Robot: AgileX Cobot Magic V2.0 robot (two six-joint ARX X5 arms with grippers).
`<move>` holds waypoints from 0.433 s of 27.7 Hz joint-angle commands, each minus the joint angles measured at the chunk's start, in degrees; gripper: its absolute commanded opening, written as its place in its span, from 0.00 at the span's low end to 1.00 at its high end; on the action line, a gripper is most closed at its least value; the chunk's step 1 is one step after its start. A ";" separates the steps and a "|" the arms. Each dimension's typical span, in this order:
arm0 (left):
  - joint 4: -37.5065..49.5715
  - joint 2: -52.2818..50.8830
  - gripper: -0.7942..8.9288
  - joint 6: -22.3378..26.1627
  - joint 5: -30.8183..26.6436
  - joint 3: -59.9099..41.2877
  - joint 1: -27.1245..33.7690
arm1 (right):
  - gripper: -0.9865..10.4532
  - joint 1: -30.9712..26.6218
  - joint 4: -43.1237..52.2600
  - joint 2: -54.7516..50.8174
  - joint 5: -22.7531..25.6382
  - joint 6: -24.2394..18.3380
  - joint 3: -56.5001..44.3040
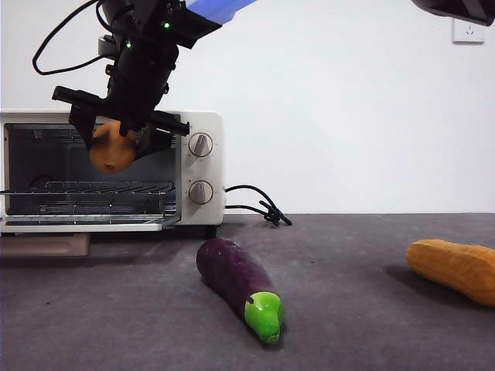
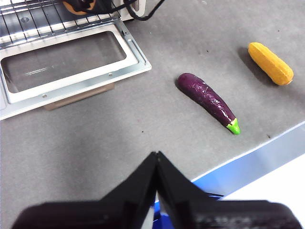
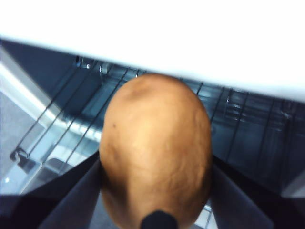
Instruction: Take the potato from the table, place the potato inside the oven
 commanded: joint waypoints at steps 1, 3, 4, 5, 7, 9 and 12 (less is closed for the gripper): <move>0.20 -0.15 0.08 0.72 -0.37 -0.37 -0.17 | 0.08 -0.02 1.20 2.05 0.22 1.05 -0.22; 0.20 -0.15 0.08 0.81 -0.37 -0.37 -0.17 | 0.08 -0.13 2.05 2.10 0.44 1.09 -0.22; 0.20 -0.15 0.08 0.92 -0.37 -0.37 -0.17 | 0.08 -0.17 2.34 2.10 0.44 1.09 -0.22; 0.20 -0.15 0.08 0.92 -0.37 -0.37 -0.17 | 0.08 -0.24 2.54 2.10 0.44 1.07 -0.22; 0.20 -0.13 0.08 0.92 -0.39 -0.37 -0.17 | 0.08 -0.31 2.56 2.27 0.70 0.96 -0.22; 0.20 -0.07 0.08 0.92 -0.39 -0.37 -0.17 | 0.09 -0.42 2.62 2.51 1.09 0.98 -0.22; 0.20 0.00 0.08 0.94 -0.37 -0.37 -0.17 | 0.09 -0.70 2.95 2.73 1.07 1.01 -0.22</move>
